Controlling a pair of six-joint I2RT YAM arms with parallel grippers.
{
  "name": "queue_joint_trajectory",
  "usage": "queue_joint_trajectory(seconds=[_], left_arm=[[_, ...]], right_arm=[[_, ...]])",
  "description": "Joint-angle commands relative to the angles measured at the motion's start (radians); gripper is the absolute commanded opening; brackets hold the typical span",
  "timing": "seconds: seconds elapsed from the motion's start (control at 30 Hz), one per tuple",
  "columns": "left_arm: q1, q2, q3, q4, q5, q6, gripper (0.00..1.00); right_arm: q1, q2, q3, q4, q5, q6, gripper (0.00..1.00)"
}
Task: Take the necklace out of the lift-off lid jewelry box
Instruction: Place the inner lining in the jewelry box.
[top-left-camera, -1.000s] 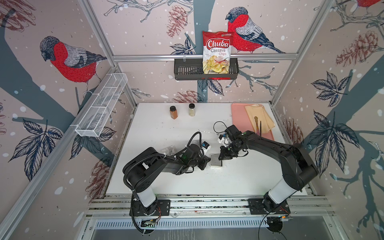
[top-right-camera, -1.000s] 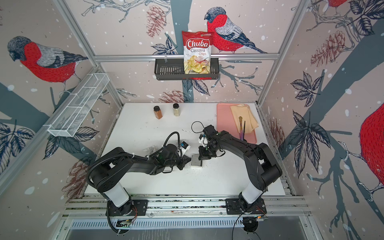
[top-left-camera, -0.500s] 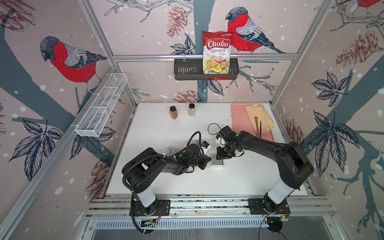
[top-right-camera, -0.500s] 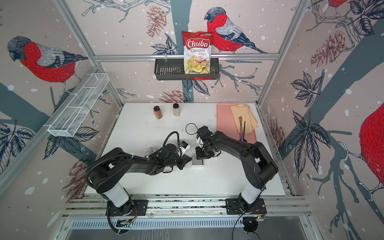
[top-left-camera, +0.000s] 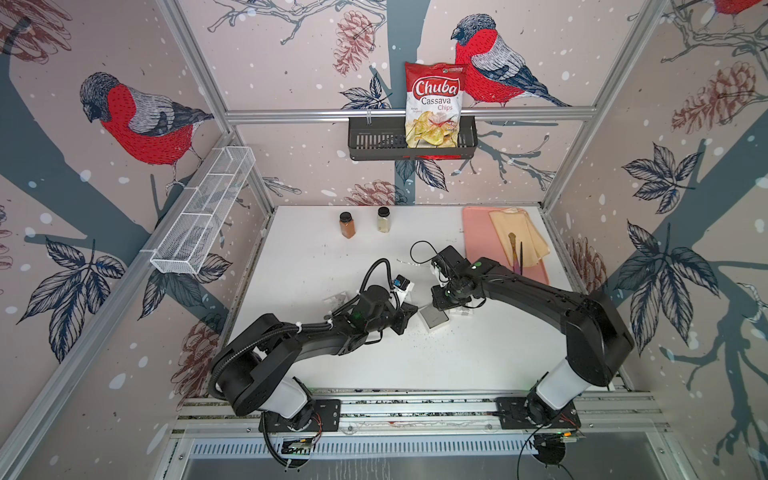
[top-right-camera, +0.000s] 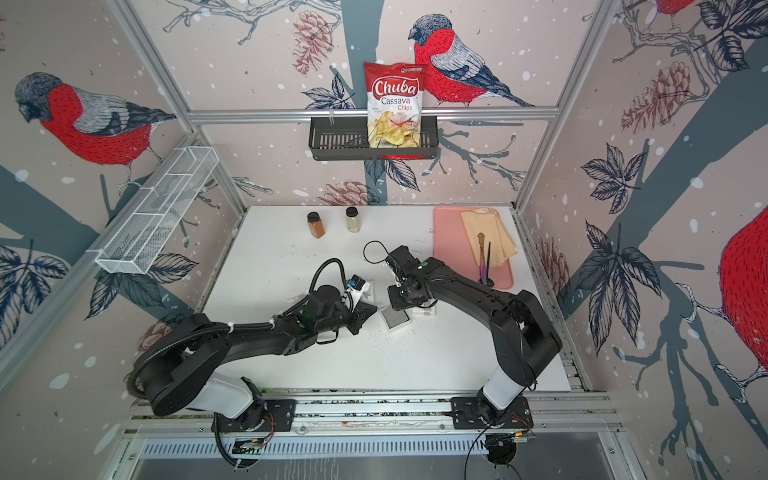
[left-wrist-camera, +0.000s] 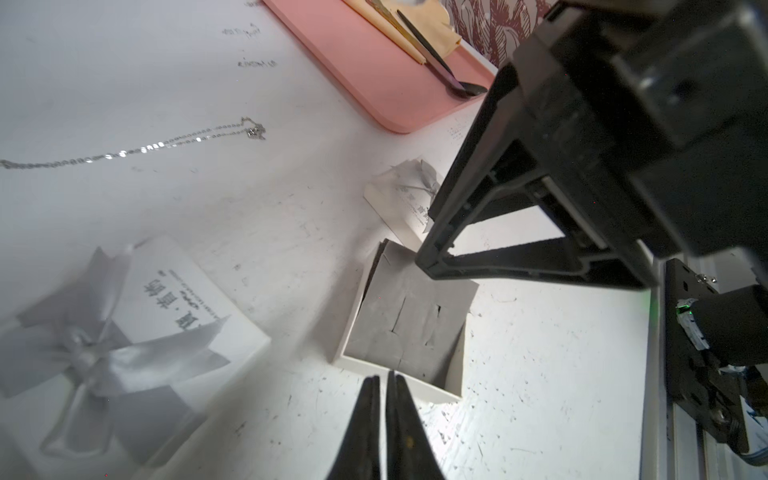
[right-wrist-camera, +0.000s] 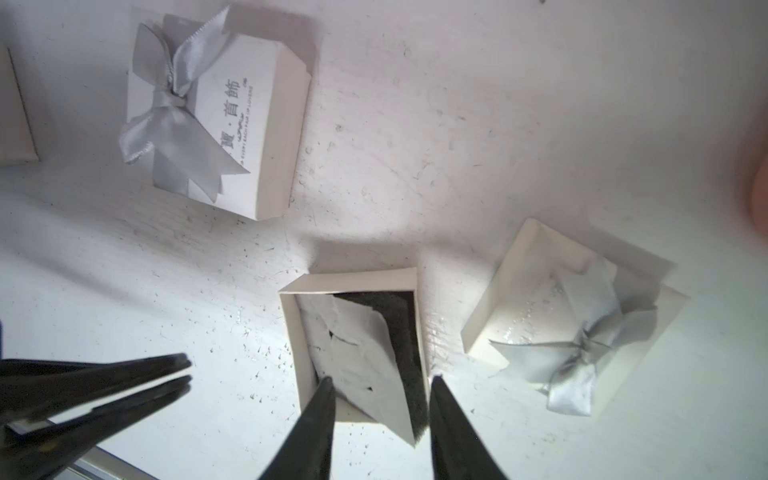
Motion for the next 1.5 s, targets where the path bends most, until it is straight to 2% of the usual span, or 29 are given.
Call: queue_joint_trajectory(seconds=[0.0,0.13,0.33,0.53,0.7,0.93,1.0,1.2,1.33,1.47], left_arm=[[0.022,-0.056,-0.022,-0.014,-0.021,0.006,0.11],[0.061,-0.127,-0.048,-0.026,-0.021,0.008,0.12],[0.077,-0.223,-0.069,-0.060,-0.036,0.023,0.12],[0.078,-0.275,-0.080,-0.069,-0.047,0.021,0.12],[0.078,-0.300,-0.078,-0.085,-0.068,0.009,0.12],[0.080,-0.320,-0.077,-0.086,-0.081,0.006,0.13],[0.080,-0.321,-0.073,-0.086,-0.086,0.003,0.16],[0.081,-0.347,-0.066,-0.099,-0.129,-0.006,0.36],[0.083,-0.388,-0.063,-0.122,-0.191,0.007,0.42],[0.087,-0.423,-0.049,-0.163,-0.228,0.034,0.42]], right_arm=[[0.019,-0.011,-0.006,0.026,0.002,0.013,0.29],[0.029,0.016,-0.042,0.089,-0.006,0.033,0.17],[0.030,0.067,-0.102,0.175,-0.001,0.062,0.13],[0.054,0.141,-0.123,0.212,0.030,0.062,0.12],[0.058,0.132,-0.130,0.234,0.020,0.042,0.13],[0.081,0.061,-0.061,0.112,0.160,0.044,0.18],[0.086,0.057,-0.053,0.081,0.179,0.054,0.18],[0.108,0.068,-0.063,0.028,0.194,0.097,0.16],[0.114,0.078,-0.077,0.038,0.173,0.112,0.14],[0.115,0.120,-0.090,0.049,0.161,0.118,0.11]])
